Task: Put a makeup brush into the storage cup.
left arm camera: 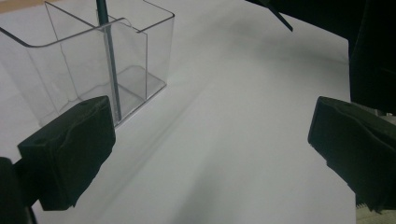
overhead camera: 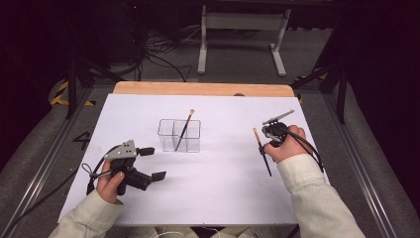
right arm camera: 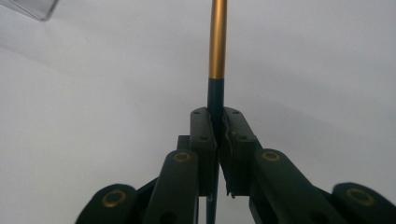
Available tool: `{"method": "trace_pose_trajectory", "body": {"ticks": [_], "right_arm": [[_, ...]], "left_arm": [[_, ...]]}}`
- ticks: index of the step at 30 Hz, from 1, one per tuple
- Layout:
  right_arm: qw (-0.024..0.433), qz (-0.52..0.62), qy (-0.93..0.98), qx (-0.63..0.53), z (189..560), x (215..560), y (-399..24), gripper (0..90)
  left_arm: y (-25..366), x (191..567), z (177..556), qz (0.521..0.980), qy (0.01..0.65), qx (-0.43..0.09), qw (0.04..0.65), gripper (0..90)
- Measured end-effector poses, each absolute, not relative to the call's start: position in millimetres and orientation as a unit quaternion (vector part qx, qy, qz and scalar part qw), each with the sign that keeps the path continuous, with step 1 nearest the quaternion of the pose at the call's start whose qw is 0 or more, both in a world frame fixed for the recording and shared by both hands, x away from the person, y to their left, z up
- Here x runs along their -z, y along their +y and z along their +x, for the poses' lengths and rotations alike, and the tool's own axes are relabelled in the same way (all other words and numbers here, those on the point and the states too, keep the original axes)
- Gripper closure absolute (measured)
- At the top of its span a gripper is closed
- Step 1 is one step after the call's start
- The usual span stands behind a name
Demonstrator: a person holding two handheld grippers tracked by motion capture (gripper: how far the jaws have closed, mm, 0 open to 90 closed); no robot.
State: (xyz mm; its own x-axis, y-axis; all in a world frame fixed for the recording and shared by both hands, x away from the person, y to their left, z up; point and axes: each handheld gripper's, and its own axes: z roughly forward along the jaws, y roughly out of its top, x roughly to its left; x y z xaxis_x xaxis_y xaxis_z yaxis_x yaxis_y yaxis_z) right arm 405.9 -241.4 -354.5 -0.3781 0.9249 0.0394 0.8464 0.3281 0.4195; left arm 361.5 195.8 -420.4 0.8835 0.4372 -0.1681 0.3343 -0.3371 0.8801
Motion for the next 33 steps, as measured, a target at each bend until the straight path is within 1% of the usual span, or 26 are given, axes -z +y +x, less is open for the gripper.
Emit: {"method": "trace_pose_trajectory", "body": {"ticks": [9,15,20,30,33], "right_arm": [[0.14,0.492,0.819,-0.26,395.1,346.9,-246.2,84.3],[0.154,0.45,0.826,-0.303,390.4,344.4,-249.7,84.2],[0.175,0.419,0.824,-0.339,387.5,343.0,-253.8,84.2],[0.197,0.356,0.818,-0.407,381.4,342.6,-259.0,84.2],[0.194,0.345,0.815,-0.423,379.8,342.6,-259.9,84.2]], "left_arm": [[194.9,421.4,362.5,0.816,0.231,-0.045,0.528,1.5],[195.9,421.0,361.3,0.816,0.224,-0.059,0.529,1.5],[196.6,421.5,361.4,0.816,0.223,-0.062,0.529,1.5],[197.2,421.9,361.0,0.816,0.222,-0.064,0.53,1.6],[197.5,422.0,361.3,0.815,0.222,-0.065,0.531,1.6]]}}
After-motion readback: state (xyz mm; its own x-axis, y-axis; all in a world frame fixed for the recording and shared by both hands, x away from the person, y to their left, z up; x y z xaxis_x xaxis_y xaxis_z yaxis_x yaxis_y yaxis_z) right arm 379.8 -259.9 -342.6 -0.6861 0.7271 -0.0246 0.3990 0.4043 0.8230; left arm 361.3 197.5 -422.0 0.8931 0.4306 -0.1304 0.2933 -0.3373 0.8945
